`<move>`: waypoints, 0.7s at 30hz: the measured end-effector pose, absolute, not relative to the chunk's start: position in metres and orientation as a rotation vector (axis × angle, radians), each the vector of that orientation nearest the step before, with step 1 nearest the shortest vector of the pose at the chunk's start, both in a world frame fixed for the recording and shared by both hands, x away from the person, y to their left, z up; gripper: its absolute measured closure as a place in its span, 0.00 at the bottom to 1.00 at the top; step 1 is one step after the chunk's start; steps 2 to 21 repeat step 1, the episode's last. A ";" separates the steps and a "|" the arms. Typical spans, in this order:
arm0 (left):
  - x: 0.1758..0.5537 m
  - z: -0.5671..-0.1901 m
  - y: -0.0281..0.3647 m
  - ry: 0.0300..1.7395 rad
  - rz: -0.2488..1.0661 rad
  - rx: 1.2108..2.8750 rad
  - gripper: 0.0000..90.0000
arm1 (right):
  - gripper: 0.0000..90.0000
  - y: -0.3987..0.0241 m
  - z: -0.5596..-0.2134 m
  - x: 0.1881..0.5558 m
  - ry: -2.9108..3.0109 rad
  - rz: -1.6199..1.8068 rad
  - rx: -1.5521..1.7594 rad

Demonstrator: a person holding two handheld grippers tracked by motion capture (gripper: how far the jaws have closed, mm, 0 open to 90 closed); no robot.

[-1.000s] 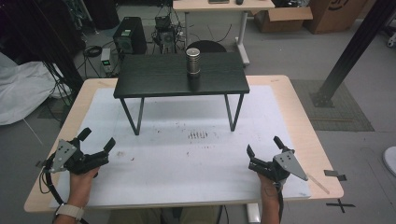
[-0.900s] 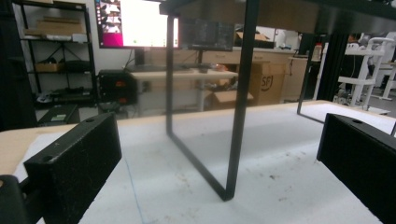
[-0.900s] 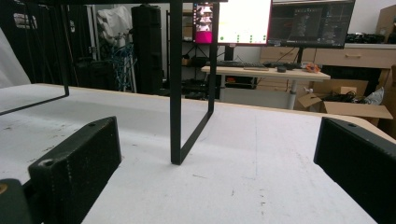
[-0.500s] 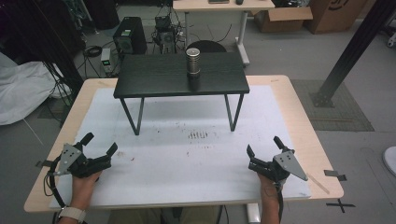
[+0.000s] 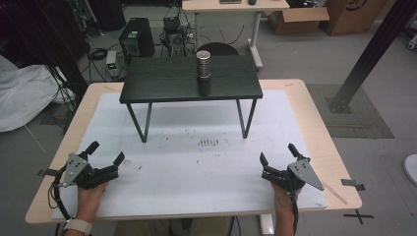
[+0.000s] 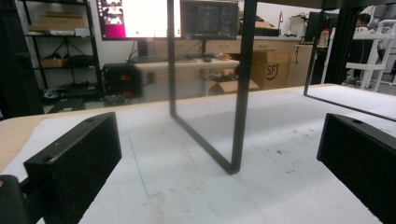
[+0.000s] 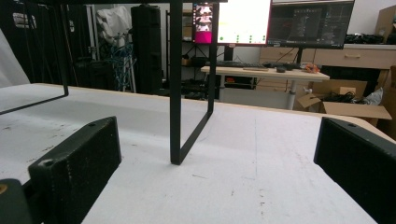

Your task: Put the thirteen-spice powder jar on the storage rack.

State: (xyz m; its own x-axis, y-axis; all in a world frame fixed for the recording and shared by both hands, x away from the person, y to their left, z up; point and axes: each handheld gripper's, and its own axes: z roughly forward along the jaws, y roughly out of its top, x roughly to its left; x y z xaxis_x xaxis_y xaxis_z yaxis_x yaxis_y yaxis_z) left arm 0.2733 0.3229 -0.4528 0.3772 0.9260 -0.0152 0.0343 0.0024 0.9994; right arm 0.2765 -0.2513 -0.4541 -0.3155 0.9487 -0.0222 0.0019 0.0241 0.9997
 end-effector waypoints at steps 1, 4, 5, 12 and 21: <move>0.273 -0.453 0.323 0.943 0.899 1.386 0.00 | 0.01 -0.251 -0.454 0.277 1.457 1.420 1.027; 0.273 -0.453 0.323 0.943 0.899 1.386 0.00 | 0.01 -0.251 -0.454 0.277 1.457 1.420 1.027; 0.273 -0.453 0.323 0.943 0.899 1.386 0.00 | 0.01 -0.251 -0.454 0.277 1.457 1.420 1.027; 0.273 -0.453 0.323 0.943 0.899 1.386 0.00 | 0.01 -0.251 -0.454 0.277 1.457 1.420 1.027; 0.273 -0.453 0.323 0.943 0.899 1.386 0.00 | 0.01 -0.251 -0.454 0.277 1.457 1.420 1.027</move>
